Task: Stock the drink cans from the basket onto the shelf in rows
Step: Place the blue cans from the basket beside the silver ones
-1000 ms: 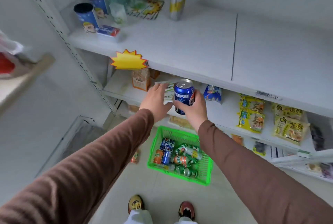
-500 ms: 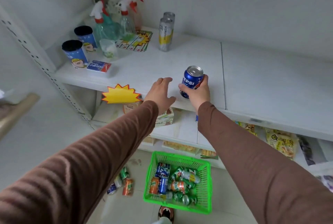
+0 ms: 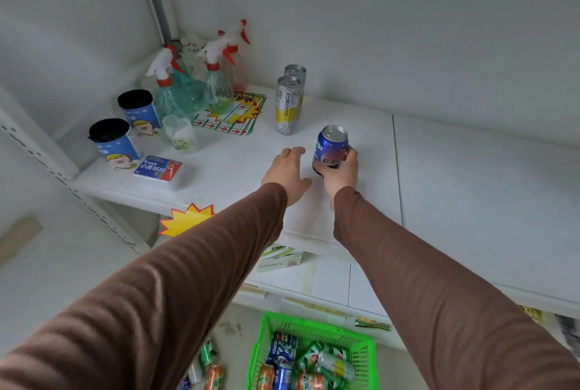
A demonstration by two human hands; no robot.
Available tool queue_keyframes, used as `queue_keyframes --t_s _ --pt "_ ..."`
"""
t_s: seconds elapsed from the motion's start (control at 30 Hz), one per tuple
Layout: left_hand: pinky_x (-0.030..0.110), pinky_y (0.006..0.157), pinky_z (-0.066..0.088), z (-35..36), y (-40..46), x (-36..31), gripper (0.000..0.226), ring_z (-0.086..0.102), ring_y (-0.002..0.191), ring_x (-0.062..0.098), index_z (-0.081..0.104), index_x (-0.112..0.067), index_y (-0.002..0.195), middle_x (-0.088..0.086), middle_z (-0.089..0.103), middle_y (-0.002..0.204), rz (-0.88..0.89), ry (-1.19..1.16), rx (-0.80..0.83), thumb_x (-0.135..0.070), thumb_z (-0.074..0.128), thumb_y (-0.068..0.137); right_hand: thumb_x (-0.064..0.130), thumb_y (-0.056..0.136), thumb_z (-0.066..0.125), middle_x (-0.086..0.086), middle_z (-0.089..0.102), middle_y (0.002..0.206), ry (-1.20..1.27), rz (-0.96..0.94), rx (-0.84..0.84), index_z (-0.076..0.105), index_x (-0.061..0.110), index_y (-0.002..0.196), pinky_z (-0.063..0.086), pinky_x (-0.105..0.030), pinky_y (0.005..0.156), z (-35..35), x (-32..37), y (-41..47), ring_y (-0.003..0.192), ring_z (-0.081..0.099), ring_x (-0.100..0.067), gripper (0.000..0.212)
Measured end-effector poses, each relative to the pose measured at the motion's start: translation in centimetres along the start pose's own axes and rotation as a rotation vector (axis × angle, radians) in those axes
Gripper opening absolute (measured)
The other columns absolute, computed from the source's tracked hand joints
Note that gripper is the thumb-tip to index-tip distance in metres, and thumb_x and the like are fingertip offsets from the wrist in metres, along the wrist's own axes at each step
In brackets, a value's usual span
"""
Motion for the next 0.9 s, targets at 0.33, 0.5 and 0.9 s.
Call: queue_keyframes --t_s 0.33,0.5,0.9 --pt "0.037 0.109 0.040 0.0 6.0 1.0 0.071 0.043 0.132 0.026 0.033 -0.019 0.147 0.007 0.040 0.148 0.016 0.046 0.032 -0.022 0.068 0.086 0.013 0.078 0.082 -0.008 0.060 0.127 -0.179 -0.005 -0.057 0.050 0.013 0.132 0.048 -0.029 0.090 2.4 1.6 5.9 0.108 0.063 -0.027 0.063" --pt "0.036 0.107 0.040 0.5 7.8 1.6 0.070 0.042 0.132 0.026 0.032 -0.017 0.147 0.008 0.040 0.147 0.049 0.085 0.029 -0.022 0.067 0.087 0.016 0.083 0.078 -0.006 0.066 0.122 -0.211 -0.010 -0.064 0.045 0.015 0.130 0.047 -0.032 0.089 3.2 2.6 8.4 0.106 0.065 -0.029 0.057" --pt "0.036 0.105 0.038 1.2 11.8 1.4 0.065 0.040 0.131 0.028 0.035 -0.014 0.144 0.009 0.041 0.143 0.117 0.128 0.023 -0.016 0.062 0.085 0.016 0.086 0.076 -0.008 0.066 0.123 -0.277 0.009 0.004 0.042 0.012 0.133 0.044 -0.031 0.085 5.1 4.3 14.2 0.108 0.065 -0.030 0.059"
Point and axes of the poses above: each hand's wrist, its own y-axis towards the middle knuckle, its own z-axis out of the palm, x = y × z, the point moved 2 cm from there along y, towards the middle knuckle
